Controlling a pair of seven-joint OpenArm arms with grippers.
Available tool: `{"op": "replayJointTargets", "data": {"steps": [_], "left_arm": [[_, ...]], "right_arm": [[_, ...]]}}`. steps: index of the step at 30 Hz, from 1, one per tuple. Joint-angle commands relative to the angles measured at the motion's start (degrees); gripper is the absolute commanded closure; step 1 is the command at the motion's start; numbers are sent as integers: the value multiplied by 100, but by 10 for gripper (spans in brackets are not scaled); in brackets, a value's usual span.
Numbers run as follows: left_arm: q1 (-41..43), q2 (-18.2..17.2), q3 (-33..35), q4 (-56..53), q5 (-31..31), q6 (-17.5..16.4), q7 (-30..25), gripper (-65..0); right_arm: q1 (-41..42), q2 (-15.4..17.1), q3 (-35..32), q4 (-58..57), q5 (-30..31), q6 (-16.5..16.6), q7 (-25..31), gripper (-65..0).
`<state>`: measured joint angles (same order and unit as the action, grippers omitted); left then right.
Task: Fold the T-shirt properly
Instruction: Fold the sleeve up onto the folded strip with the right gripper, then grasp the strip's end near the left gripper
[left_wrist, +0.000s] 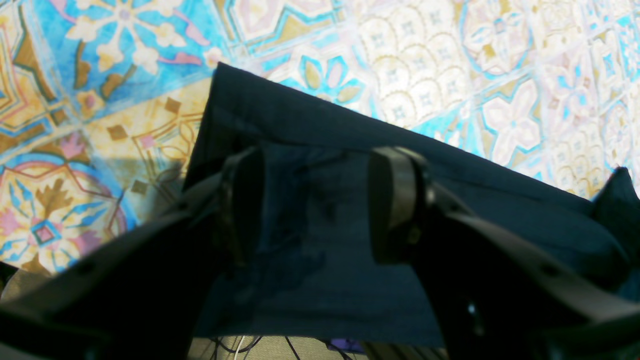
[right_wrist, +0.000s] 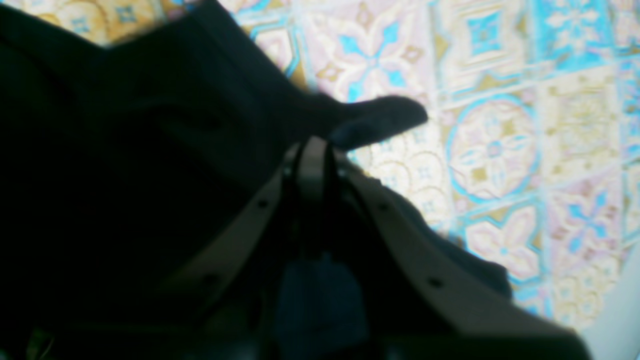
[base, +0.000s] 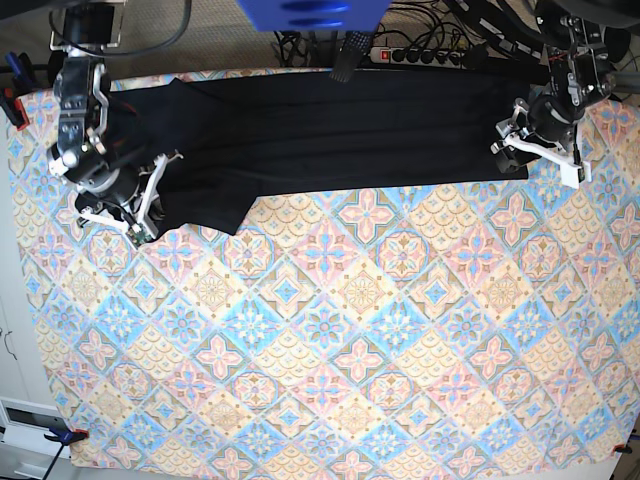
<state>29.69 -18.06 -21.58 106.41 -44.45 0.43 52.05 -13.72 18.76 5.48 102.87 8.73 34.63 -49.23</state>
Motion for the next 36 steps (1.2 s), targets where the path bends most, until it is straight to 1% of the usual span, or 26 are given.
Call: {"op": "replayJointTargets", "data": {"steps": [1, 5, 10, 15, 17, 21, 22, 23, 24, 26, 28, 29, 31, 33, 34, 36], "left_arm": [[7, -79, -35, 80, -35, -21, -84, -323], [-20, -79, -35, 80, -35, -21, -84, -323], [-143, -88, -35, -26, -35, -21, -84, -323], [-213, -97, -44, -369, -35, -21, -76, -323], [-248, -106, -44, -483, -35, -21, -40, -326], [-222, -325, -17, -536, -43, -29, -40, -328], [-222, -405, -9, -536, -35, -29, -32, -328], [-222, -554, 9, -536, -35, -29, -23, -328], [-222, -677, 18, -562, -43, -29, 48, -328], [-266, -906, 18, -580, -26, -29, 364, -328], [-284, -1117, 18, -641, -26, -38, 645, -328], [-328, -1222, 53, -694, -17, -73, 768, -328], [-538, -1486, 343, -914, -8, -240, 935, -328], [-714, -1741, 616, -1318, -8, -293, 1015, -328], [-776, -1829, 730, -1538, -17, -302, 1015, -328], [-934, -1873, 897, -1758, -17, -302, 997, -328]], "right_arm": [[-154, 62, 116, 276, 45, -4, 93, -2], [-760, 62, 371, 759, 45, -4, 93, -2], [-1578, 53, 679, 865, 45, -4, 93, -1], [-1815, 44, 679, 838, 45, -4, 93, -5], [-1815, 44, 679, 830, 37, -4, 93, -33], [-1798, 27, 793, 838, 37, -21, 84, -158], [-1798, 18, 863, 847, 37, -21, 84, -184], [-1798, -61, 943, 856, 37, -21, 84, -205], [-1798, -158, 1039, 856, 37, -21, 84, -214], [-1798, -351, 1250, 856, 37, -21, 84, -218], [-1798, -457, 1356, 856, 37, -21, 84, -220], [-1789, -457, 1365, 856, 37, -21, 84, -220], [-1745, -457, 1365, 856, 37, -21, 84, -219], [-1675, -483, 1365, 856, 37, -21, 84, -219], [-1675, -492, 1356, 856, 37, -21, 84, -219], [-1666, -492, 1356, 856, 37, -21, 93, -218]]}}
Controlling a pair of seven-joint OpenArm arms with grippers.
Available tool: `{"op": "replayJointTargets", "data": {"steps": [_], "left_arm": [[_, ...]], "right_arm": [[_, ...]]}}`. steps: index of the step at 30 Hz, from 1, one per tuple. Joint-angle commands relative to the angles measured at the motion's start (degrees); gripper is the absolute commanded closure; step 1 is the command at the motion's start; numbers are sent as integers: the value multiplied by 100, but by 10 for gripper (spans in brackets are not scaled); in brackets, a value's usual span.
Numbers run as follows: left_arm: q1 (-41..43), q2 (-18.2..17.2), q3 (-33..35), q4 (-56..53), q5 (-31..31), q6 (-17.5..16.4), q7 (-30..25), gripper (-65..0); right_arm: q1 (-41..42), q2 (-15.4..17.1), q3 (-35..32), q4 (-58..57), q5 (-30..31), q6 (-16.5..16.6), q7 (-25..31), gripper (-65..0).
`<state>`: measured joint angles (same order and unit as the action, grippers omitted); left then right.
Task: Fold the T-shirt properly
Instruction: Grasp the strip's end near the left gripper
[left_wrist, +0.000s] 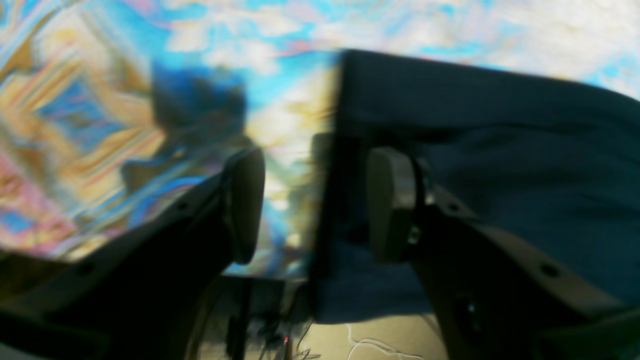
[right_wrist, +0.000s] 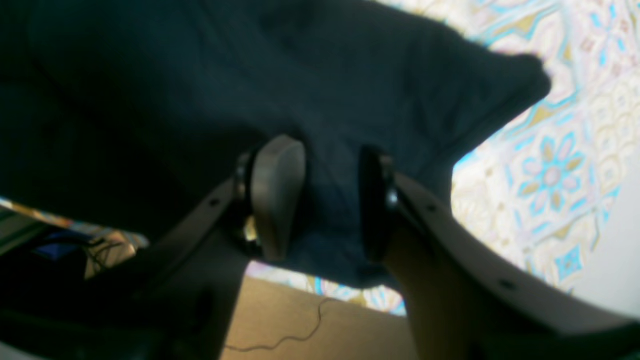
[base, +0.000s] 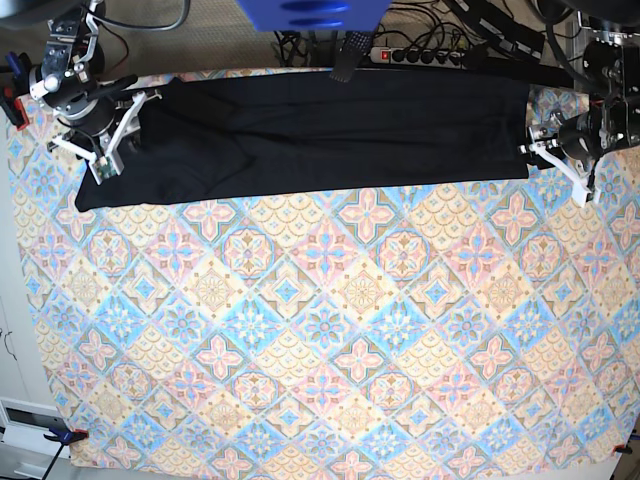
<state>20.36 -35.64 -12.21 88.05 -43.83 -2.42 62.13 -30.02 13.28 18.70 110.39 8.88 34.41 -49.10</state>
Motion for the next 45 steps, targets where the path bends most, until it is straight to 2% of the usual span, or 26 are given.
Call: {"op": "replayJointTargets", "data": {"steps": [1, 9, 15, 23, 25, 28, 30, 34, 37, 39, 45], "left_arm": [[-45, -124, 21, 34, -78, -18, 7, -328], [-106, -71, 434, -89, -69, -27, -2, -328], [-423, 113, 777, -783, 89, -27, -11, -328], [-432, 342, 1032, -801, 54, -123, -2, -320], [-423, 430, 1058, -704, 54, -308, -2, -290], [-396, 447, 1049, -546, 19, -554, 16, -200], [-396, 447, 1049, -519, -96, -695, 33, -197], [-414, 430, 1040, -511, -219, -739, 25, -173], [-423, 438, 891, -511, -219, -739, -11, -93], [-423, 447, 539, -511, -219, -739, -11, -4], [-643, 421, -428, -537, -157, -730, -11, 0]], "right_arm": [[-35, 57, 33, 104, 21, 0, 88, -218], [44, 57, 33, 113, 21, 0, 97, -218], [53, 57, 33, 113, 21, 0, 106, -218], [132, 57, 33, 113, 21, 0, 97, -218], [132, 57, 33, 113, 21, 0, 97, -218], [132, 57, 33, 113, 21, 0, 97, -218], [158, 57, 33, 113, 21, 0, 88, -218], [211, 57, 33, 113, 21, 0, 79, -218], [211, 57, 33, 113, 21, 0, 79, -218], [211, 57, 33, 113, 21, 0, 79, -218], [211, 57, 33, 113, 21, 0, 79, -218]]}}
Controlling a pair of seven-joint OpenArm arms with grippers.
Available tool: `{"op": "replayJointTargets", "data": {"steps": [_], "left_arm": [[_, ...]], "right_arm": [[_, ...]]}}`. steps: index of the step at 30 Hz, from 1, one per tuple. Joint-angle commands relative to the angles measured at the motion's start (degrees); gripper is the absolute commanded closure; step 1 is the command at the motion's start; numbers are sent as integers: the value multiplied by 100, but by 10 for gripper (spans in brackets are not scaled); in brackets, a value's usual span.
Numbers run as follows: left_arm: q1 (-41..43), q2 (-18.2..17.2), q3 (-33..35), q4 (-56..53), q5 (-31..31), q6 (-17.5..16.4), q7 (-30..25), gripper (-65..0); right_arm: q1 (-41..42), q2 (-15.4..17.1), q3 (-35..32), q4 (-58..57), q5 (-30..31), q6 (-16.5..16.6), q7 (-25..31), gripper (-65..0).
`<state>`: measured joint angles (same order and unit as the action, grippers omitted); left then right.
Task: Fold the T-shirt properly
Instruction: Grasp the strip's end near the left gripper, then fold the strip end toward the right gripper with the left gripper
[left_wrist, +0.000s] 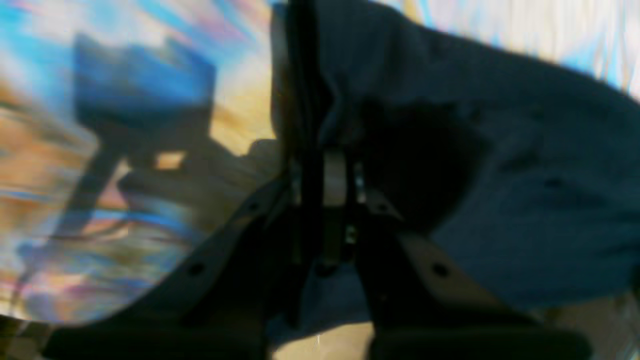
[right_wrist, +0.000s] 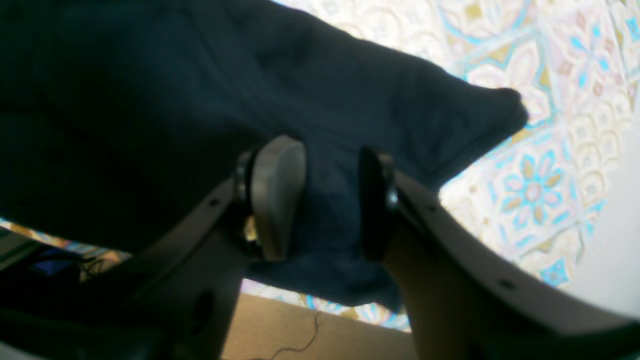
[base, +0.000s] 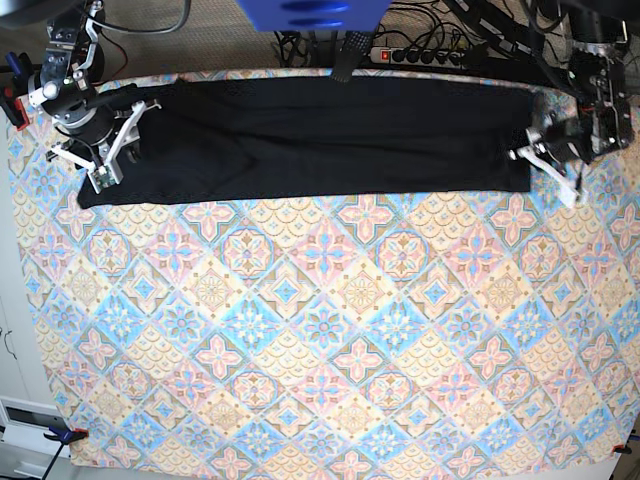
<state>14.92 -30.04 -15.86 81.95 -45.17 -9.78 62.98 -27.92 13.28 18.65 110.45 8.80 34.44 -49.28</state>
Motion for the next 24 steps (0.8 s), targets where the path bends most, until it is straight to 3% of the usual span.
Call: {"op": "replayJointTargets", "data": {"steps": [1, 10, 16, 19, 24], "left_arm": [[-116, -165, -168, 64, 29, 7, -96, 0], [-758, -376, -740, 64, 1383, -11, -105, 0], [-775, -429, -687, 583, 1506, -11, -52, 0], [-538, -209, -502, 1277, 1497, -11, 124, 0], [-292, 503, -318, 2332, 1506, -11, 607, 0]], "right_arm": [[1, 57, 38, 106, 30, -2, 97, -218], [1, 57, -68, 115, 30, -2, 106, -218], [-8, 57, -59, 115, 30, -2, 106, -218], [-8, 57, -41, 115, 30, -2, 106, -218], [1, 57, -41, 115, 30, -2, 123, -218]]}}
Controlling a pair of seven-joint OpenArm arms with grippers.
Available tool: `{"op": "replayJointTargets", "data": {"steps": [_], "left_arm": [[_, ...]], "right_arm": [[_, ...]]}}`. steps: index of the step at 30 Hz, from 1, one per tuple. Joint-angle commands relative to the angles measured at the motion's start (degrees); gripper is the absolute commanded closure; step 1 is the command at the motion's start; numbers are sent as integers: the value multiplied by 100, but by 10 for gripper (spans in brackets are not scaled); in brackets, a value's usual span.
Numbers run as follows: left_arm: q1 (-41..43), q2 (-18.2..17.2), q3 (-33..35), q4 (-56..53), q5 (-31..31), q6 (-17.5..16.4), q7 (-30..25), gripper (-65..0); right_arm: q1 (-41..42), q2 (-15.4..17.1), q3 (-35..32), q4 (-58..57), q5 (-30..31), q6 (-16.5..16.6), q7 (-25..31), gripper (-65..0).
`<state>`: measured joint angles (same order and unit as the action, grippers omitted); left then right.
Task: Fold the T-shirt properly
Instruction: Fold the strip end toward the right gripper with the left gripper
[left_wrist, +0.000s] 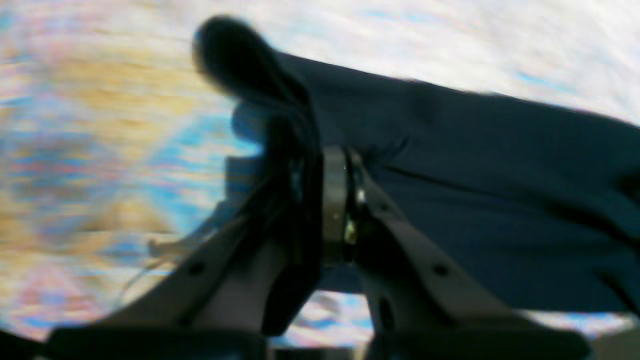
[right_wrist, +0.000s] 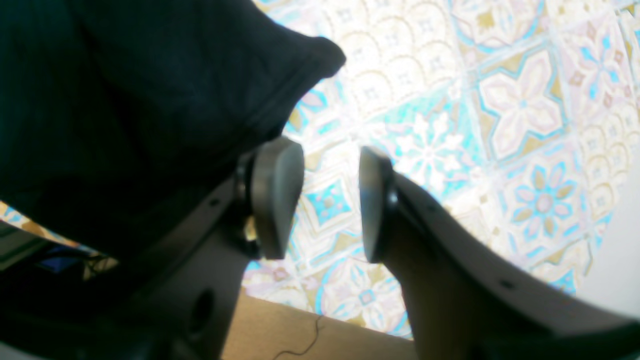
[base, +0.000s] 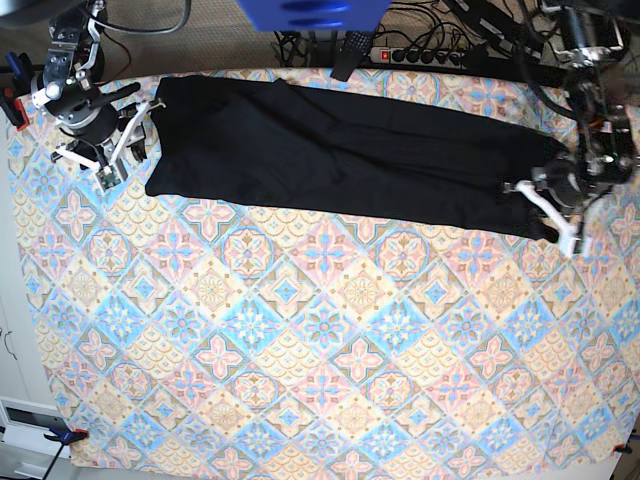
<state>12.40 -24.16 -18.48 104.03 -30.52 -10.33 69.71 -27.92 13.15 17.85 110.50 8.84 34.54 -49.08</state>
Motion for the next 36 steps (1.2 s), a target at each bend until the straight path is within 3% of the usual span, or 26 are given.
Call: {"op": "replayJointTargets", "data": {"steps": [1, 6, 18, 30, 36], "left_arm": [[-40, 65, -55, 248, 50, 53, 22, 0], [-40, 812, -55, 459, 33, 53, 418, 0], [-76, 1867, 261, 450, 68, 53, 418, 0], [-76, 2104, 710, 424, 85, 79, 400, -1], [-67, 2139, 710, 432, 24, 61, 427, -156]], "right_arm": [[1, 70, 40, 111, 26, -13, 104, -218], [80, 88, 48, 111, 26, -13, 104, -218], [186, 96, 374, 111, 26, -13, 95, -218], [186, 184, 567, 111, 26, -13, 95, -219], [159, 184, 532, 111, 26, -13, 77, -221]]}}
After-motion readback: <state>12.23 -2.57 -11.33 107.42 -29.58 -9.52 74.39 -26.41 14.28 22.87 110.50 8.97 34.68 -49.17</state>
